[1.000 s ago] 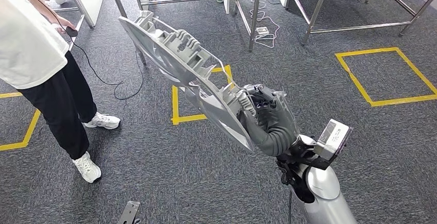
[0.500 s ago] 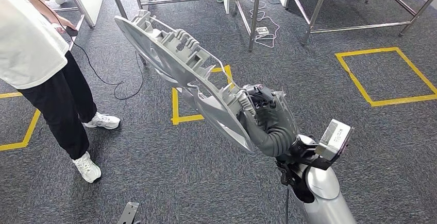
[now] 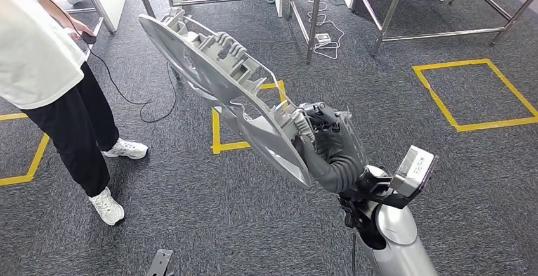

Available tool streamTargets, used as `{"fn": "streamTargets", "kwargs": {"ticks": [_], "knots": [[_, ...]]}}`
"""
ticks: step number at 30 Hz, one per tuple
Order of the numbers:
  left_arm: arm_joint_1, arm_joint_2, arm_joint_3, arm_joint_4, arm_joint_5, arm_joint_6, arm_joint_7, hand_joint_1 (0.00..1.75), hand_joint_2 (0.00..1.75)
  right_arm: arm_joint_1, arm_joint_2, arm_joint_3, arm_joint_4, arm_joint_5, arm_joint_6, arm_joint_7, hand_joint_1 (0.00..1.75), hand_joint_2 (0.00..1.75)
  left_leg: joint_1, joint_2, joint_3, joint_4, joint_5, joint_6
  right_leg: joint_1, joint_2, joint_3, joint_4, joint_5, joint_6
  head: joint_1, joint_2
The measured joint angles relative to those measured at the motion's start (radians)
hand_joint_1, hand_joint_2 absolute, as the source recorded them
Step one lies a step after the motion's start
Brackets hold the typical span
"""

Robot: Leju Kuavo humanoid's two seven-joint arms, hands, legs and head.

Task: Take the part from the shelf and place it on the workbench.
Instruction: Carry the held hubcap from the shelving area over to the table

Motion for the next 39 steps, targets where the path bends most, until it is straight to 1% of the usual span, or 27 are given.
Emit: {"fn": "streamTargets", "kwargs": {"ticks": [2, 3, 5, 6, 7, 8, 10, 11, 13, 16, 17, 18, 20, 21, 22, 23, 24, 25, 27, 30, 32, 33, 34, 36, 37, 38, 39], "knots": [[-0.001, -0.002, 0.0, 0.0, 0.0, 0.001, -0.001, 0.0, 1.75, -0.002, 0.001, 0.0, 0.0, -0.001, 0.0, -0.001, 1.75, 1.75, 0.003, 0.0, 0.02, -0.031, 0.012, 0.017, 0.001, 0.001, -0.01, 0.023, -0.012, 0.002, 0.003, 0.0], [-0.002, -0.002, 0.0, 0.0, 0.0, 0.001, -0.002, 0.0, 1.75, -0.004, 0.001, -0.001, 0.001, -0.001, 0.001, -0.002, 1.75, 1.75, 0.004, 0.0, 0.029, -0.043, 0.018, 0.023, 0.001, 0.001, -0.031, 0.066, -0.03, -0.002, 0.004, 0.0], [-0.005, -0.003, 0.0, 0.0, 0.001, 0.001, -0.002, 0.0, 1.75, -0.006, -0.002, -0.001, 0.002, -0.002, 0.001, -0.005, 1.75, 1.75, 0.001, -0.002, 0.033, -0.047, 0.019, 0.028, 0.001, 0.003, -0.101, 0.196, -0.078, -0.009, 0.006, 0.0], [-0.005, -0.003, 0.0, 0.0, 0.001, 0.001, -0.002, 0.0, 1.75, -0.006, -0.003, -0.001, 0.003, -0.002, 0.001, -0.006, 1.75, 1.75, 0.0, -0.004, 0.033, -0.046, 0.018, 0.028, 0.001, 0.003, -0.131, 0.248, -0.092, -0.008, 0.006, 0.0], [-0.005, -0.004, 0.0, 0.001, 0.001, 0.001, -0.002, 0.0, 1.75, -0.006, -0.004, -0.001, 0.005, -0.002, 0.001, -0.006, 1.75, 1.75, 0.0, -0.007, 0.033, -0.045, 0.016, 0.027, 0.0, 0.003, -0.146, 0.267, -0.091, -0.001, 0.006, 0.0], [-0.005, -0.005, 0.0, 0.001, 0.001, 0.001, -0.002, 0.0, 1.75, -0.006, -0.005, -0.001, 0.006, -0.002, 0.001, -0.006, 1.75, 1.75, 0.001, -0.01, 0.033, -0.042, 0.014, 0.024, -0.002, 0.003, -0.14, 0.244, -0.073, 0.009, 0.006, 0.0], [-0.005, -0.007, 0.0, 0.001, 0.001, 0.001, -0.002, 0.0, 1.75, -0.007, -0.007, -0.001, 0.007, -0.002, 0.001, -0.006, 1.75, 1.75, 0.004, -0.016, 0.031, -0.03, 0.005, 0.013, -0.007, 0.003, -0.084, 0.116, -0.017, 0.027, 0.007, 0.0], [-0.005, -0.008, 0.0, 0.001, 0.002, 0.0, -0.002, 0.0, 1.75, -0.008, -0.008, -0.001, 0.007, -0.002, 0.001, -0.006, 1.75, 1.75, 0.003, -0.019, 0.028, -0.019, -0.003, 0.005, -0.008, 0.003, -0.055, 0.058, 0.004, 0.027, 0.007, 0.0], [-0.005, -0.007, 0.0, 0.002, 0.002, 0.0, -0.002, 0.0, 1.75, -0.01, -0.007, -0.001, 0.007, -0.003, 0.001, -0.007, 1.75, 1.75, 0.0, -0.021, 0.023, -0.005, -0.014, -0.007, -0.005, 0.004, -0.031, 0.013, 0.018, 0.011, 0.007, 0.0], [-0.004, -0.006, 0.0, 0.003, 0.002, 0.001, -0.003, 0.0, 1.75, -0.01, -0.006, -0.001, 0.007, -0.002, 0.001, -0.008, 1.75, 1.75, 0.005, -0.017, 0.02, 0.004, -0.024, -0.018, -0.002, 0.005, -0.027, 0.014, 0.016, -0.014, 0.006, 0.0], [-0.004, -0.005, 0.0, 0.003, 0.002, 0.001, -0.003, 0.0, 1.75, -0.011, -0.005, -0.001, 0.007, -0.002, 0.001, -0.008, 1.75, 1.75, 0.007, -0.013, 0.01, 0.025, -0.037, -0.023, -0.004, 0.006, -0.025, 0.013, 0.015, -0.021, 0.005, 0.0], [-0.005, -0.005, 0.0, 0.003, 0.002, 0.001, -0.003, 0.0, 1.75, -0.011, -0.004, -0.001, 0.007, -0.002, 0.001, -0.008, 1.75, 1.75, 0.008, -0.008, -0.01, 0.066, -0.058, -0.027, -0.005, 0.006, -0.021, 0.012, 0.013, -0.026, 0.005, 0.0], [-0.004, -0.005, 0.0, 0.003, 0.002, 0.001, -0.003, 0.0, 1.75, -0.011, -0.002, 0.0, 0.007, -0.002, 0.001, -0.008, 1.75, 1.75, 0.009, -0.001, -0.079, 0.2, -0.113, -0.032, -0.002, 0.005, -0.016, 0.012, 0.007, -0.033, 0.004, 0.0], [-0.004, -0.004, 0.0, 0.003, 0.002, 0.001, -0.003, 0.0, 1.75, -0.011, -0.002, 0.0, 0.008, -0.002, 0.001, -0.008, 1.75, 1.75, 0.009, 0.001, -0.114, 0.261, -0.13, -0.032, 0.0, 0.006, -0.014, 0.012, 0.005, -0.035, 0.004, 0.0], [-0.003, -0.004, 0.0, 0.004, 0.002, 0.001, -0.003, 0.0, 1.75, -0.01, -0.002, 0.0, 0.008, -0.002, 0.001, -0.008, 1.75, 1.75, 0.008, 0.001, -0.136, 0.292, -0.13, -0.031, 0.002, 0.006, -0.01, 0.012, 0.001, -0.036, 0.004, 0.0], [-0.003, -0.004, 0.0, 0.004, 0.002, 0.001, -0.004, 0.0, 1.75, -0.01, -0.002, 0.0, 0.008, -0.002, 0.001, -0.008, 1.75, 1.75, 0.008, 0.001, -0.138, 0.283, -0.11, -0.027, 0.004, 0.006, -0.005, 0.012, -0.002, -0.037, 0.003, 0.0], [-0.003, -0.003, 0.0, 0.004, 0.002, 0.002, -0.004, 0.0, 1.75, -0.01, -0.002, 0.0, 0.008, -0.002, 0.001, -0.008, 1.75, 1.75, 0.006, 0.001, -0.119, 0.236, -0.076, -0.019, 0.007, 0.007, 0.002, 0.012, -0.007, -0.036, 0.003, 0.0], [-0.003, -0.003, 0.0, 0.004, 0.002, 0.002, -0.004, 0.0, 1.75, -0.011, -0.001, 0.0, 0.008, -0.002, 0.001, -0.008, 1.75, 1.75, 0.002, 0.002, -0.087, 0.164, -0.036, -0.008, 0.008, 0.007, 0.009, 0.011, -0.012, -0.036, 0.004, 0.0], [-0.005, 0.0, 0.0, 0.004, 0.002, 0.002, -0.005, 0.0, 1.75, -0.012, 0.002, 0.0, 0.008, -0.003, 0.002, -0.008, 1.75, 1.75, -0.008, 0.005, -0.03, 0.048, 0.003, 0.015, 0.011, 0.007, 0.019, 0.008, -0.02, -0.03, 0.005, 0.0], [-0.005, 0.002, 0.0, 0.004, 0.002, 0.005, -0.007, 0.0, 1.75, -0.01, 0.005, 0.0, 0.008, -0.003, 0.002, -0.008, 1.75, 1.75, -0.021, 0.004, -0.002, -0.003, -0.006, 0.036, 0.01, 0.005, 0.028, 0.01, -0.011, -0.007, 0.006, 0.0], [-0.004, 0.002, 0.0, 0.004, 0.002, 0.005, -0.007, 0.0, 1.75, -0.009, 0.005, 0.0, 0.007, -0.003, 0.002, -0.008, 1.75, 1.75, -0.018, 0.001, 0.025, -0.025, -0.003, 0.043, 0.009, 0.003, 0.024, 0.031, -0.015, 0.002, 0.008, 0.0], [-0.005, 0.002, 0.0, 0.004, 0.002, 0.005, -0.007, 0.0, 1.75, -0.011, 0.004, 0.0, 0.007, -0.003, 0.002, -0.008, 1.75, 1.75, -0.015, 0.0, 0.038, -0.032, -0.001, 0.045, 0.009, 0.003, 0.008, 0.062, -0.031, -0.003, 0.01, 0.0], [-0.005, 0.0, 0.0, 0.004, 0.002, 0.005, -0.008, 0.0, 1.75, -0.012, 0.004, -0.001, 0.007, -0.004, 0.002, -0.009, 1.75, 1.75, -0.014, -0.001, 0.045, -0.036, -0.001, 0.046, 0.009, 0.004, -0.023, 0.113, -0.054, -0.009, 0.012, 0.0], [-0.006, -0.002, 0.0, 0.004, 0.002, 0.005, -0.008, 0.0, 1.75, -0.012, 0.003, -0.001, 0.007, -0.004, 0.003, -0.01, 1.75, 1.75, -0.016, -0.004, 0.048, -0.036, -0.006, 0.046, 0.01, 0.004, -0.103, 0.234, -0.094, -0.016, 0.014, 0.0], [-0.005, -0.003, 0.0, 0.004, 0.002, 0.005, -0.008, 0.0, 1.75, -0.011, 0.002, -0.001, 0.008, -0.004, 0.003, -0.009, 1.75, 1.75, -0.017, -0.006, 0.051, -0.036, -0.01, 0.045, 0.01, 0.004, -0.133, 0.267, -0.099, -0.012, 0.014, 0.0], [-0.005, -0.004, 0.0, 0.004, 0.002, 0.005, -0.008, 0.0, 1.75, -0.01, 0.0, 0.0, 0.008, -0.004, 0.003, -0.009, 1.75, 1.75, -0.017, -0.008, 0.055, -0.035, -0.015, 0.044, 0.01, 0.004, -0.145, 0.264, -0.087, -0.003, 0.014, 0.0], [-0.004, -0.004, 0.0, 0.004, 0.002, 0.005, -0.008, 0.0, 1.75, -0.009, -0.001, 0.0, 0.008, -0.003, 0.003, -0.008, 1.75, 1.75, -0.017, -0.011, 0.062, -0.035, -0.021, 0.041, 0.01, 0.004, -0.137, 0.22, -0.057, 0.01, 0.014, 0.0]]}}
